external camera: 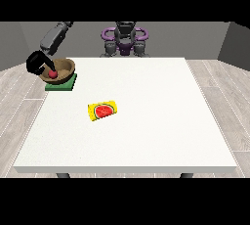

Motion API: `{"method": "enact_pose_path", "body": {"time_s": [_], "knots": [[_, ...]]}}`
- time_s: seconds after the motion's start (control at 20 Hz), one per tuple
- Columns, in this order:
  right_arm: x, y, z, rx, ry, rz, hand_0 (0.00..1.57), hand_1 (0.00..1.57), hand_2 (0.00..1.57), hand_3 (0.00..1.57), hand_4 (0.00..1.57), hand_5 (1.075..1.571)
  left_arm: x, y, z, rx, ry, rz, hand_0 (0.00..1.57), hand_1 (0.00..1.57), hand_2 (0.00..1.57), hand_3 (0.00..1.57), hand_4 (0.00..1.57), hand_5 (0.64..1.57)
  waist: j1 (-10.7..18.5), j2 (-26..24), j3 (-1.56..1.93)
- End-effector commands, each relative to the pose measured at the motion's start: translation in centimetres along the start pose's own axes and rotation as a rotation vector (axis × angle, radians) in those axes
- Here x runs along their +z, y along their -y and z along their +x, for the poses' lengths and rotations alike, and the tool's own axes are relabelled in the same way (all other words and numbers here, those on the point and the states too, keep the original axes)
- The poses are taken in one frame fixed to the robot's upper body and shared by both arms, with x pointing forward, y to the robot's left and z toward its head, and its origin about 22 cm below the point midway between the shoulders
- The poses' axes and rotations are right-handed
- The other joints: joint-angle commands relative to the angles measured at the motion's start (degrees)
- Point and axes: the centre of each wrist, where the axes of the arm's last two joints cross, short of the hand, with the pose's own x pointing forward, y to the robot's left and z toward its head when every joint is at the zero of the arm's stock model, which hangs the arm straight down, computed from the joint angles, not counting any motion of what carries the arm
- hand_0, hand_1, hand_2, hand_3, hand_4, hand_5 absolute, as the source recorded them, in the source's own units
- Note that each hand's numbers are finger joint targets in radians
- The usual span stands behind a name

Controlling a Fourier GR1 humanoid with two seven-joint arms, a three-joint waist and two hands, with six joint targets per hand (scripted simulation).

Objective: Pick the cup and pour the ball into the bowl, then pick the bowl and place it on the pad

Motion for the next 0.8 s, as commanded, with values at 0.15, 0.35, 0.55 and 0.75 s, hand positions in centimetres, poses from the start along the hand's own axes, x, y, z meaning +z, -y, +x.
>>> {"method": "enact_pose_path", "body": {"time_s": [0.15, 0.35, 0.55, 0.75], "knots": [[-0.1, -0.3, 0.4, 0.051, 0.046, 0.0, 0.93, 0.93, 1.1, 1.04, 0.16, 1.509, 0.2, -0.6, 0.0, -0.007, 0.012, 0.023, 0.0, 0.0, 0.0, 0.0, 1.19, 1.567, -0.6, 1.3, 0.07], [-0.3, -1.6, 1.1, 0.159, 0.015, 0.089, 0.0, 0.0, 0.0, 0.0, 0.0, 1.435, -0.8, 0.5, 0.7, -0.02, 0.018, -0.011, 0.0, 0.0, 0.0, 0.0, 1.21, 1.568, 1.6, 1.3, 0.08], [-0.3, -0.4, -0.1, 0.202, -0.051, 0.084, 0.0, 0.0, 0.0, 0.0, 0.0, 1.407, -1.0, 4.4, -1.3, 0.015, -0.011, -0.034, 0.0, 0.0, 0.0, 0.0, 1.19, 1.569, 1.6, -3.1, 0.13], [-1.1, 1.6, 5.9, 0.253, -0.054, 0.117, 0.0, 0.0, 0.0, 0.0, 0.2, 1.375, 1.0, 2.9, -4.3, 0.007, -0.146, -0.012, 0.0, 0.0, 0.0, 0.0, 1.19, 1.569, -1.3, -10.3, -0.02]]}}
